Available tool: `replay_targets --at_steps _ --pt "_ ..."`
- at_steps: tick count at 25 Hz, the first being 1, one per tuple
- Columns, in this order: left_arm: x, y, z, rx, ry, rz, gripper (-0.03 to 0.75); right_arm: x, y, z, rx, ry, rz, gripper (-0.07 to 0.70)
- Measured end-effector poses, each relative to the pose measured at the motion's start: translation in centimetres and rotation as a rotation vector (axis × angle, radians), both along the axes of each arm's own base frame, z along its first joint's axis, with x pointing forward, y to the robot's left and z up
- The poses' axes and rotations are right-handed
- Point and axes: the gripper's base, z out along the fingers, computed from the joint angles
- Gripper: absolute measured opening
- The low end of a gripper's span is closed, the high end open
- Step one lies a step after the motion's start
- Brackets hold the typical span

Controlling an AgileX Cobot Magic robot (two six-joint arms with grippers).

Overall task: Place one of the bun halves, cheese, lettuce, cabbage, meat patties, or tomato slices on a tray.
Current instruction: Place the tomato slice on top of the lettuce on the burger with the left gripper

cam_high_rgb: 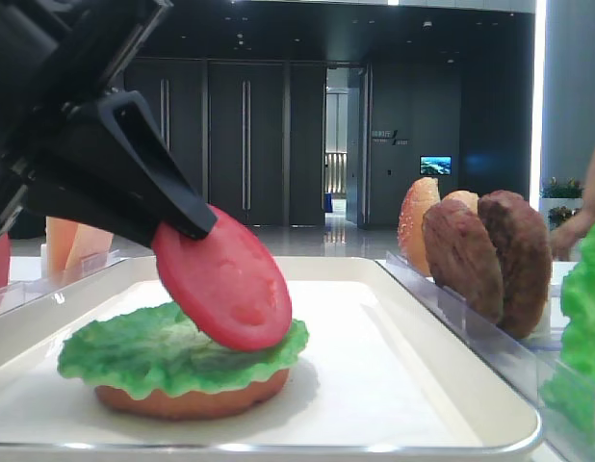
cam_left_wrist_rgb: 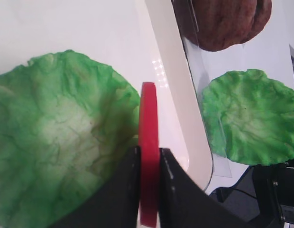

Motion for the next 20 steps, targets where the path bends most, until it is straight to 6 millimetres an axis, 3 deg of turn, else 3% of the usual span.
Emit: replay_targets --at_steps 20 --pt "0.14 0.04 -0.02 0.018 -0.060 -0.035 0.065 0.00 0.00 0.00 0.000 0.000 0.000 0.591"
